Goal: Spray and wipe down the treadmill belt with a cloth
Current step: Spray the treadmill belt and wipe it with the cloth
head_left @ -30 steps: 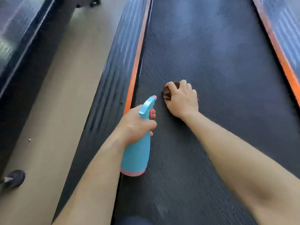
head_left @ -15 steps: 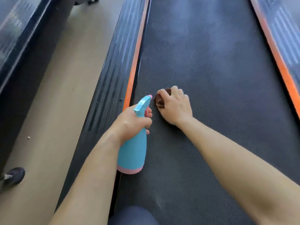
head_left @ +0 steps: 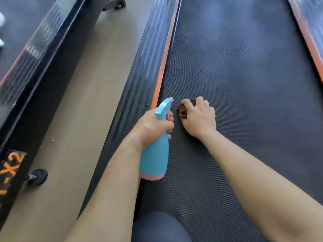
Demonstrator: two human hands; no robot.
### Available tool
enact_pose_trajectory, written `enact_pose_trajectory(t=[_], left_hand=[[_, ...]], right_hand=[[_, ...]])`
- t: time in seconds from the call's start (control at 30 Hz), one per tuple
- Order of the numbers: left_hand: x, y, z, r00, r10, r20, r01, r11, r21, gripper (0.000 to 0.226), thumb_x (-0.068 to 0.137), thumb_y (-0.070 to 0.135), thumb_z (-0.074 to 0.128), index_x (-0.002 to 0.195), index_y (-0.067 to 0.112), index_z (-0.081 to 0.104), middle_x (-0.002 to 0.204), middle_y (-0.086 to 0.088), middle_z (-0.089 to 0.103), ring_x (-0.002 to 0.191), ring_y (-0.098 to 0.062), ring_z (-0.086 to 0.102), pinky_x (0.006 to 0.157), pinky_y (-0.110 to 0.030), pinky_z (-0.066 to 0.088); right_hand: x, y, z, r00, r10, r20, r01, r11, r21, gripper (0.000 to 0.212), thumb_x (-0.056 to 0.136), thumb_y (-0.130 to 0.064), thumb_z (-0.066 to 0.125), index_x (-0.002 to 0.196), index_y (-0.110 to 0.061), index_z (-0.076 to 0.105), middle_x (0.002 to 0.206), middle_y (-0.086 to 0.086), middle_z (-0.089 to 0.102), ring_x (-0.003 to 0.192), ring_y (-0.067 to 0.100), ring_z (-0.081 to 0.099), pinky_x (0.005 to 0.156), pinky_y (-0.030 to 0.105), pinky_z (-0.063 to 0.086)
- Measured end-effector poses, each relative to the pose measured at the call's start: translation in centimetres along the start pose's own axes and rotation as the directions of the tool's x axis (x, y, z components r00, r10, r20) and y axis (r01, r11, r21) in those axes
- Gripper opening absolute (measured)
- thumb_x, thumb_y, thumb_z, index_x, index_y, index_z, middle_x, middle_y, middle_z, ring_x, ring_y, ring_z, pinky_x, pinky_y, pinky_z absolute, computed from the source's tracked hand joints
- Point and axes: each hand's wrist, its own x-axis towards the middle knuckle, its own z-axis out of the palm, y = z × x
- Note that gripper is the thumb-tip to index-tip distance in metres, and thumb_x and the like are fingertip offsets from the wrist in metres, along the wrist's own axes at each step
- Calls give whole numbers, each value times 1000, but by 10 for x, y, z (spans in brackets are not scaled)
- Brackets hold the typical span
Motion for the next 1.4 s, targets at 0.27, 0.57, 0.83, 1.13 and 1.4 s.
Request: enact_pose_trajectory(t=[0.27,0.57,0.83,1.13,1.4], left_hand=[[-21,-9,-34,995,47,-86,-64,977,-206,48,82,-7,60,99,37,68,107,-2,70,79,-28,63,57,-24,57],[-39,-24,-36,998,-13,-61,2,985,-173,47,64,11,63,101,39,70,111,0,76,76,-28,73,64,-30,57],[-38,-25,-42,994,-15,-105,-8,978,-211,48,62,10,62,109,20,71,119,-7,75,77,-28,73,58,-24,55],[-46,-31,-55,996,-24,-86,0,963,-268,34,78,-2,63,107,16,71,109,-8,77,79,-27,67,57,-25,56],[-39,-32,-54,998,-11,-66,-5,972,-233,34,85,-8,59,110,12,70,105,-9,74,75,-27,66,55,-23,54]], right_hand=[[-46,-4,0,937,-350,5,350,937,15,43,86,-50,49,126,-34,53,108,10,49,93,35,51,78,45,46],[-28,-46,9,984,-176,-15,176,984,6,40,85,-43,59,123,-31,52,115,12,46,102,37,48,84,49,43],[-13,-51,12,955,-297,-15,297,954,37,39,88,-50,46,120,-29,53,107,10,49,96,36,51,78,45,44],[-42,-66,10,975,-221,19,221,975,-17,42,83,-44,62,120,-29,53,110,11,47,96,36,49,79,46,43],[-9,-61,15,980,-196,-24,196,981,1,36,87,-44,55,118,-27,53,109,14,50,98,39,52,80,47,44]])
